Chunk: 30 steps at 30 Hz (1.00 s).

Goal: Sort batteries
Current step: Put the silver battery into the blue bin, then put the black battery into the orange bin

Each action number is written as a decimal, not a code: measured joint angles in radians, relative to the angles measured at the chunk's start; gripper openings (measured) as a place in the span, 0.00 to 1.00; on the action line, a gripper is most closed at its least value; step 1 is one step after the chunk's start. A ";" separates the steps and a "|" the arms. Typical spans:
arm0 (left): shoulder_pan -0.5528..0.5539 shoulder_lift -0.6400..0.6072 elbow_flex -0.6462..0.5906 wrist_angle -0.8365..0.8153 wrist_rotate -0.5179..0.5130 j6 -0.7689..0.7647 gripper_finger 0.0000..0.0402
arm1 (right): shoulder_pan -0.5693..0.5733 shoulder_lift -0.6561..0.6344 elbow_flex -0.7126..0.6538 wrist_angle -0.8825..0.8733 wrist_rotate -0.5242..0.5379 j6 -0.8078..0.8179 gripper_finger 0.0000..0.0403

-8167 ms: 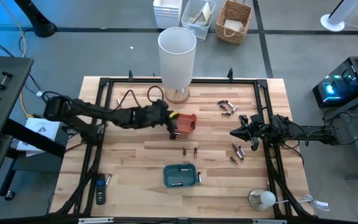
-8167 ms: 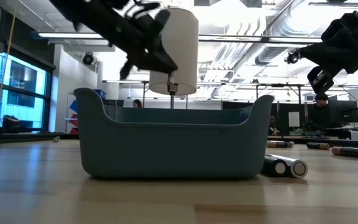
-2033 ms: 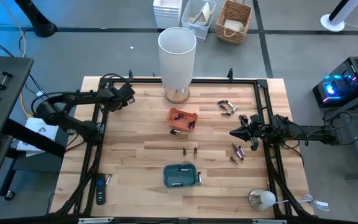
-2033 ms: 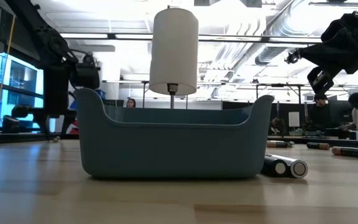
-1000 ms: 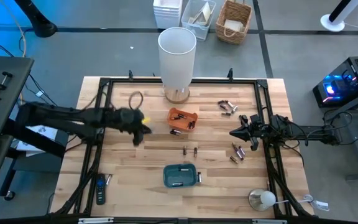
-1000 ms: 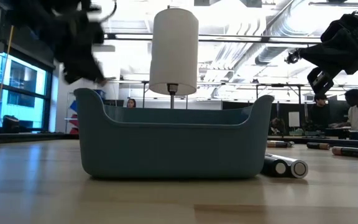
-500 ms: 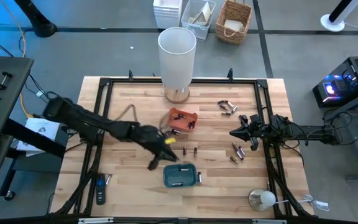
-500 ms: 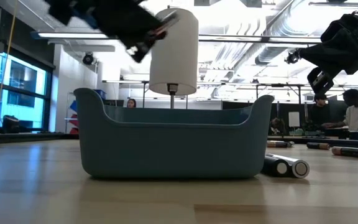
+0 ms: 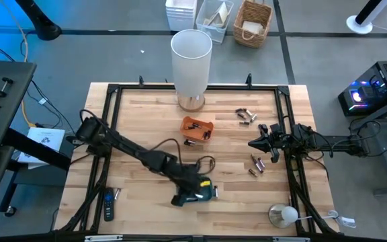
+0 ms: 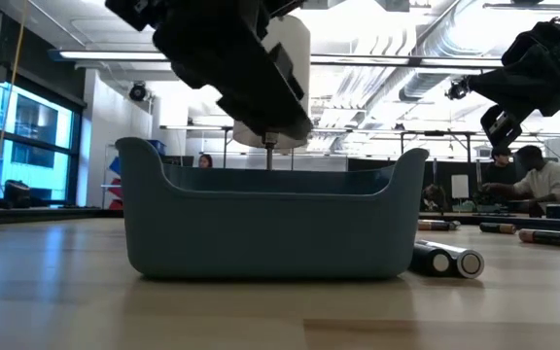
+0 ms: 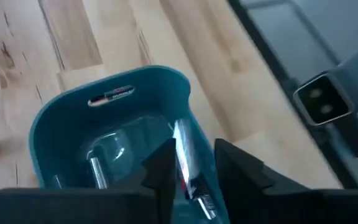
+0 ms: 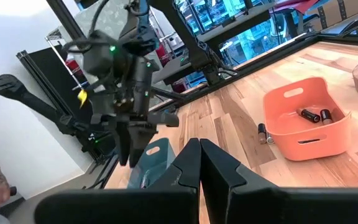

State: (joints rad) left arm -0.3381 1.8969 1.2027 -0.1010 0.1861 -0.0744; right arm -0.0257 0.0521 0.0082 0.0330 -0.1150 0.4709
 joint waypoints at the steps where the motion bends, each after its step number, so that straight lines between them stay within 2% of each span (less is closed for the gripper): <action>1: -0.005 0.006 0.016 -0.030 -0.019 0.006 0.29 | 0.000 0.000 0.000 0.000 0.000 0.000 0.00; 6: 0.007 -0.017 0.122 -0.222 -0.182 0.007 0.42 | 0.000 0.000 0.000 0.000 0.000 0.000 0.00; 11: 0.128 -0.136 0.194 -0.438 -0.357 0.010 0.47 | 0.000 0.000 0.000 0.000 0.000 0.000 0.00; 14: 0.238 -0.214 0.149 -0.497 -0.348 0.076 0.46 | 0.000 0.000 0.000 0.000 0.000 0.000 0.00; 17: 0.348 -0.264 0.054 -0.501 -0.244 0.156 0.46 | 0.000 0.000 0.000 0.000 0.000 0.000 0.00; 20: 0.416 -0.285 -0.060 -0.436 -0.149 0.218 0.46 | 0.000 0.000 0.000 0.000 0.000 0.000 0.00; 25: 0.415 -0.258 -0.233 -0.306 -0.107 0.376 0.46 | 0.000 0.000 0.000 0.000 0.000 0.000 0.00; 30: 0.391 -0.246 -0.285 -0.121 -0.148 0.484 0.46 | 0.000 0.000 0.000 0.000 0.000 0.000 0.00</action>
State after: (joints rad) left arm 0.0525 1.6509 0.9180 -0.2216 0.0380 0.4099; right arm -0.0256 0.0521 0.0082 0.0330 -0.1149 0.4709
